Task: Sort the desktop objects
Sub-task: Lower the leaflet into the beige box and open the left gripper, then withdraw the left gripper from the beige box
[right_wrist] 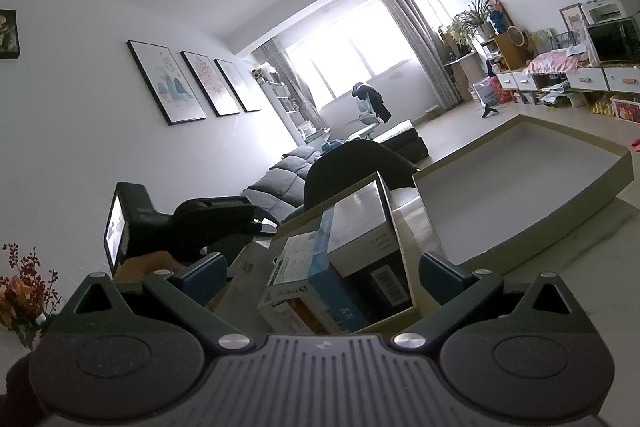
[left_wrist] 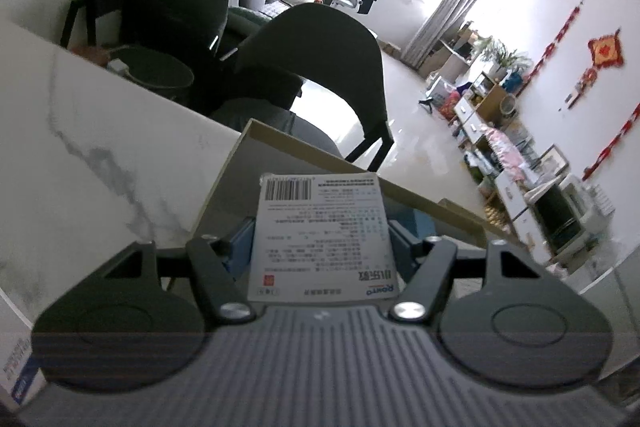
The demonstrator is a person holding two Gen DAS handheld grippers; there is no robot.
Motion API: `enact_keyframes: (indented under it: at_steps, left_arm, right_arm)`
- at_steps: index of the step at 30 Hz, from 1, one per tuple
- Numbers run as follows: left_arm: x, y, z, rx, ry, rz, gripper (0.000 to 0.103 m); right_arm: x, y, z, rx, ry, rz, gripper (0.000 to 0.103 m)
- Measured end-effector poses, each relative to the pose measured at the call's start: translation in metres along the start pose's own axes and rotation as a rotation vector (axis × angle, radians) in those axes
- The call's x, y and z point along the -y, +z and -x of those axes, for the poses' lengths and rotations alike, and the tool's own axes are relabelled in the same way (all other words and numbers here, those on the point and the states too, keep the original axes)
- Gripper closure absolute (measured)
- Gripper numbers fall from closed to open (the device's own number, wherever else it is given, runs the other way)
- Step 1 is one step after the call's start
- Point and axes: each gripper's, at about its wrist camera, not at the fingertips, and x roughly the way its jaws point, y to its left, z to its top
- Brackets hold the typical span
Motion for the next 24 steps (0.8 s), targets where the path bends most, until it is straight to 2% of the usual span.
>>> enact_keyframes:
  at_steps: [2,6,12,24]
  left_arm:
    - [0.004,-0.002,-0.002,-0.011,0.013,-0.047,0.036]
    - [0.010,-0.004,-0.003,-0.029,0.034,-0.124,0.023]
    - [0.003,0.000,0.000,-0.030,0.006,-0.093,0.022]
    - [-0.012,0.011,0.026,0.035,-0.037,-0.066,0.022]
  right_arm:
    - [0.001,0.000,0.000,0.001,-0.002,-0.002,0.001]
    - [0.000,0.000,-0.001,-0.001,-0.003,-0.006,0.001]
    - [-0.003,0.000,0.001,0.001,0.001,0.003,0.001]
    - [-0.006,0.001,0.003,0.004,0.006,0.006,0.001]
